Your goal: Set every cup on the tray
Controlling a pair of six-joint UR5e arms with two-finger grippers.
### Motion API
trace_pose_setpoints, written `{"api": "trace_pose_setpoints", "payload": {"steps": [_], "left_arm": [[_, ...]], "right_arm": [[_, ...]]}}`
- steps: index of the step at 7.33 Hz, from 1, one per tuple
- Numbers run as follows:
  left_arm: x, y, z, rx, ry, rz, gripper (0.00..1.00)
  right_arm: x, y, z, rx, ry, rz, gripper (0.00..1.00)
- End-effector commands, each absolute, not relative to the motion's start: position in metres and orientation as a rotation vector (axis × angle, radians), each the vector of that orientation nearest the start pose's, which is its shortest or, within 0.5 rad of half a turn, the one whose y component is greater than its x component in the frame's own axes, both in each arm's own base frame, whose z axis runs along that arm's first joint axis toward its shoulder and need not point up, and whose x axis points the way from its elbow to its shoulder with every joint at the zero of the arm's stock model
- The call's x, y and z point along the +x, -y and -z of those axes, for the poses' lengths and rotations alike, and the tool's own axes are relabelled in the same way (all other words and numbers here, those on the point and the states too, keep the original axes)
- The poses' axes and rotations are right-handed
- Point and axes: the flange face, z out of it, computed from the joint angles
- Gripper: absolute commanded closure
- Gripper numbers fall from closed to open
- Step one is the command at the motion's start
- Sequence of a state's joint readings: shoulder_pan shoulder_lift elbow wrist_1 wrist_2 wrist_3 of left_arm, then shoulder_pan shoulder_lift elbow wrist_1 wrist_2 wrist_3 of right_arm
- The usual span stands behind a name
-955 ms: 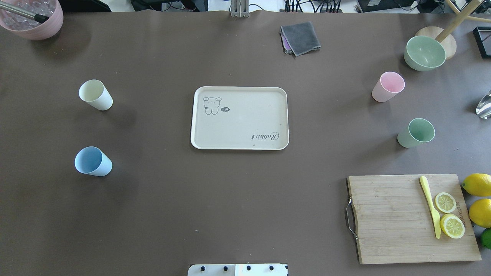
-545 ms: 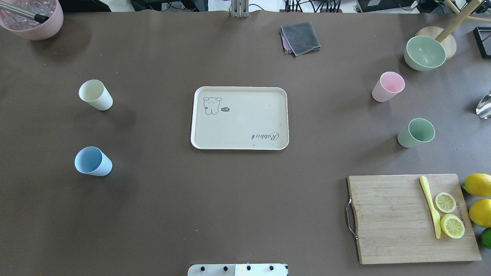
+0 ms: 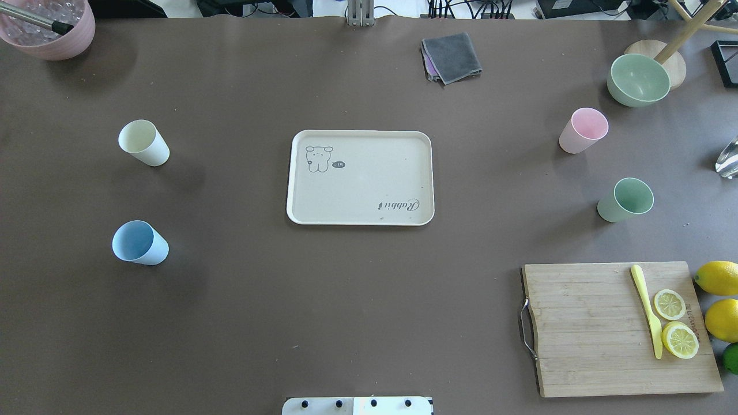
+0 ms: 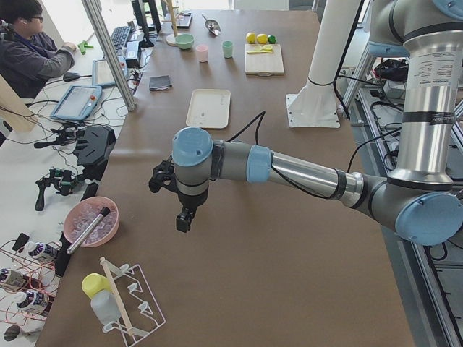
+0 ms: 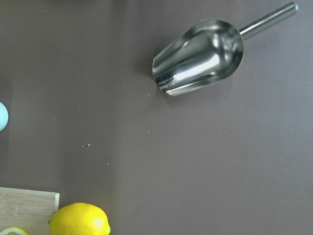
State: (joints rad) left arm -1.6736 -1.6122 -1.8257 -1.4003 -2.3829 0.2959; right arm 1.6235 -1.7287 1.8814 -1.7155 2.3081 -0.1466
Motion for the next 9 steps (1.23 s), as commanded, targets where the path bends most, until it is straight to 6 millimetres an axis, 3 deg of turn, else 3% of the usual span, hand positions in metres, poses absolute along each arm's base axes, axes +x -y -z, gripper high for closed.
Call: {"api": "trace_pose_setpoints", "payload": {"steps": [1,2,3,5,6,9], "left_arm": [[-0.114,0.516,-0.493,0.359,-0.755,-0.267,0.01],[-0.117,0.542,-0.481,0.441,-0.737,-0.299,0.01],[-0.115,0.540,-0.491,0.439,-0.738,-0.306,0.01],[-0.110,0.544,-0.483,0.449,-0.801,-0.315,0.01],[-0.105,0.545,-0.480,0.445,-0.839,-0.303,0.01],[0.017,0.587,-0.485,0.326,-0.935,-0.202,0.01]], "right_arm": [[0.086,0.430,-0.577,0.242,0.762,0.145,0.00],[0.086,0.433,-0.575,0.289,0.772,0.154,0.00],[0.087,0.427,-0.574,0.290,0.781,0.116,0.00],[0.086,0.431,-0.578,0.392,0.782,0.134,0.00],[0.079,0.444,-0.568,0.361,0.805,0.046,0.00],[-0.045,0.527,-0.478,0.259,0.882,-0.067,0.00]]}}
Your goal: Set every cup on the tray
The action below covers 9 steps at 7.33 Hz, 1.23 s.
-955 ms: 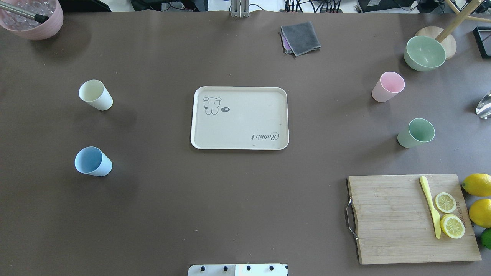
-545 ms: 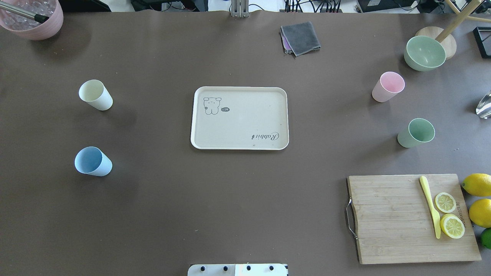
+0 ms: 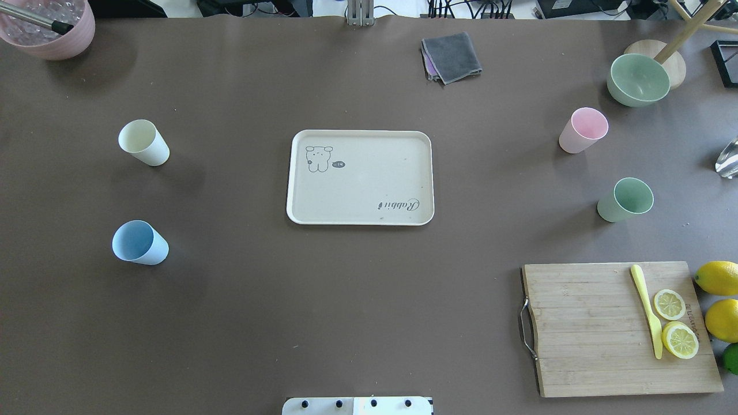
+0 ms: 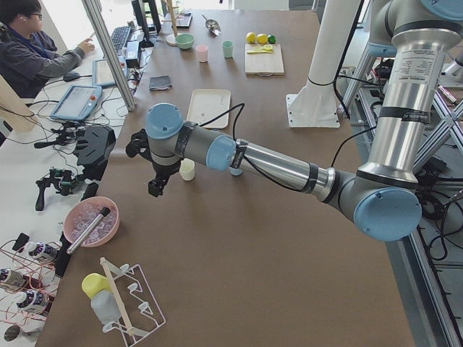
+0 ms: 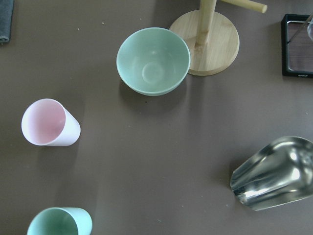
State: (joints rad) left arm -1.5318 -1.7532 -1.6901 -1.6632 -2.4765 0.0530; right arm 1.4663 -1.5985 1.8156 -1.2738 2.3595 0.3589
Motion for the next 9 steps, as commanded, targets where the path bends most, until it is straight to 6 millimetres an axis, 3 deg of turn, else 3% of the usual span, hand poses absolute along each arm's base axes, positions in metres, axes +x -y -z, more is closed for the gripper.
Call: {"api": "trace_pose_setpoints", "payload": {"steps": [1,2,3,5,7,9], "left_arm": [[0.046,0.602,-0.499,0.323,-0.965,-0.170,0.01],[0.073,0.623,-0.503,0.294,-0.989,-0.132,0.01],[0.117,0.628,-0.500,0.250,-1.007,-0.149,0.01],[0.168,0.627,-0.481,0.191,-1.032,-0.144,0.02],[0.210,0.620,-0.485,0.216,-0.995,-0.137,0.03],[0.256,0.610,-0.504,0.247,-0.967,-0.138,0.03]], "right_arm": [[-0.096,0.547,-0.453,0.227,0.889,-0.088,0.00],[-0.132,0.561,-0.441,0.214,0.881,-0.080,0.00],[-0.153,0.573,-0.434,0.206,0.875,-0.062,0.00],[-0.184,0.576,-0.422,0.187,0.838,-0.037,0.00],[-0.194,0.573,-0.422,0.192,0.821,-0.026,0.00],[-0.195,0.573,-0.422,0.195,0.820,-0.025,0.00]]}}
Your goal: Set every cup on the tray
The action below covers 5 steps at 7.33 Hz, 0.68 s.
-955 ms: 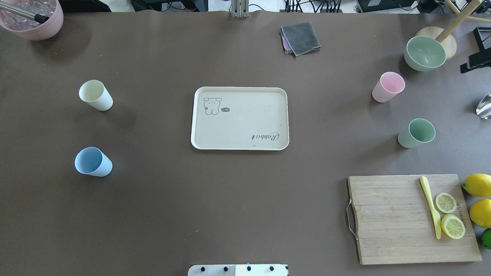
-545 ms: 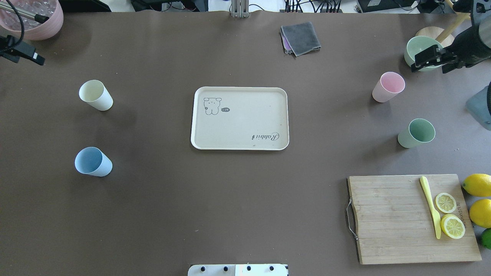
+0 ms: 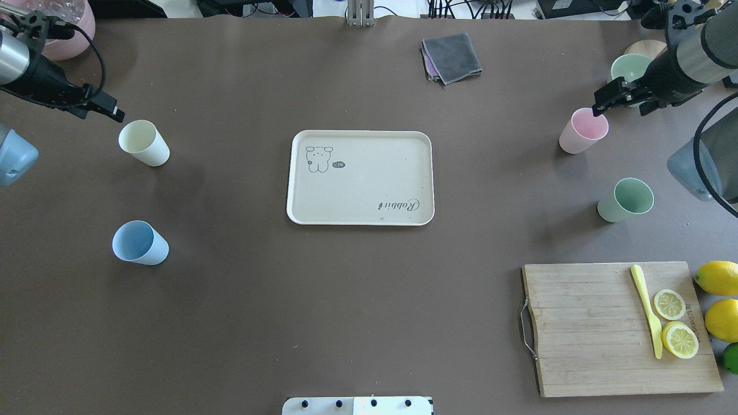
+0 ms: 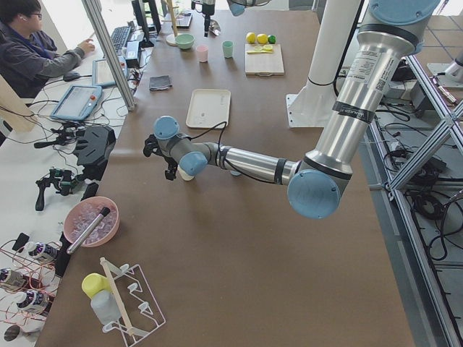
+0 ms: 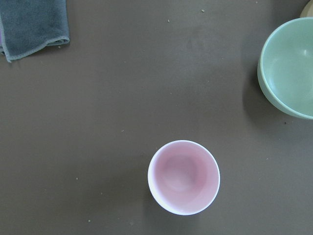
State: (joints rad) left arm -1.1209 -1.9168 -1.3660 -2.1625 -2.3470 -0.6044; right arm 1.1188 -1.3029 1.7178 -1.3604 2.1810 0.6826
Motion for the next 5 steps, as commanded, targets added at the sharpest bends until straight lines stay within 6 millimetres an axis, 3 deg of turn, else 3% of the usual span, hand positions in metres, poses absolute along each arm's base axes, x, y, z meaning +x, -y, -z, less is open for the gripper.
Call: {"api": "trace_pose_setpoints", "payload": {"steps": [1,2,3,4,5], "left_arm": [[0.267,0.607,-0.505,0.259,-0.953,-0.131,0.03],[0.282,0.603,-0.509,0.266,-0.929,-0.138,0.10],[0.294,0.600,-0.516,0.276,-0.896,-0.141,0.42],[0.305,0.595,-0.518,0.274,-0.887,-0.153,0.82],[0.306,0.595,-0.516,0.279,-0.889,-0.159,1.00]], "right_arm": [[-0.195,0.573,-0.423,0.193,0.819,-0.025,0.00],[-0.196,0.573,-0.422,0.194,0.820,-0.023,0.00],[-0.196,0.572,-0.423,0.194,0.819,-0.022,0.00],[-0.197,0.572,-0.422,0.196,0.819,-0.021,0.00],[-0.197,0.572,-0.422,0.197,0.819,-0.021,0.00]]}}
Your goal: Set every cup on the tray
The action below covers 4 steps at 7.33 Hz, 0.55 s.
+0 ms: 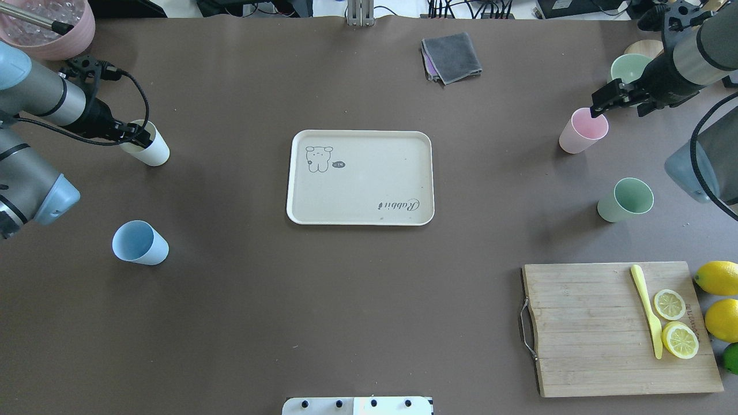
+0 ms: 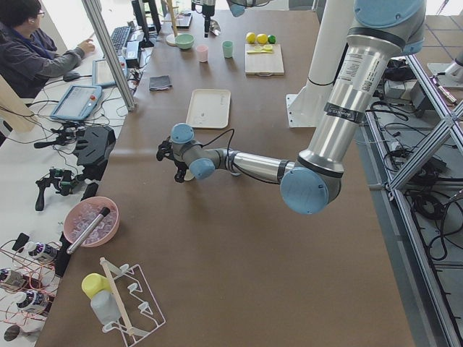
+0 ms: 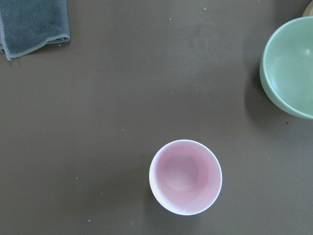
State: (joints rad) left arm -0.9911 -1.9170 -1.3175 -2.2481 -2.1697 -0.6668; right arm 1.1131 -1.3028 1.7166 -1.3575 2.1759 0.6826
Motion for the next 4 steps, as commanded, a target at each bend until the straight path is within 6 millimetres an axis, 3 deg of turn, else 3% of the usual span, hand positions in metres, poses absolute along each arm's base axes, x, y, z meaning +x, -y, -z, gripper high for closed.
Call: {"api": "trace_pose_setpoints", "payload": {"steps": [1,2,4], "left_arm": [[0.313,0.604,-0.489,0.295,-0.912,-0.165,1.00],[0.319,0.616,-0.462,0.301,-0.919,-0.163,1.00],[0.336,0.640,-0.365,0.264,-0.926,-0.103,1.00]], "right_arm": [[-0.197,0.573,-0.423,0.196,0.819,-0.021,0.00],[-0.196,0.573,-0.423,0.196,0.819,-0.022,0.00],[-0.196,0.573,-0.423,0.196,0.819,-0.022,0.00]]}}
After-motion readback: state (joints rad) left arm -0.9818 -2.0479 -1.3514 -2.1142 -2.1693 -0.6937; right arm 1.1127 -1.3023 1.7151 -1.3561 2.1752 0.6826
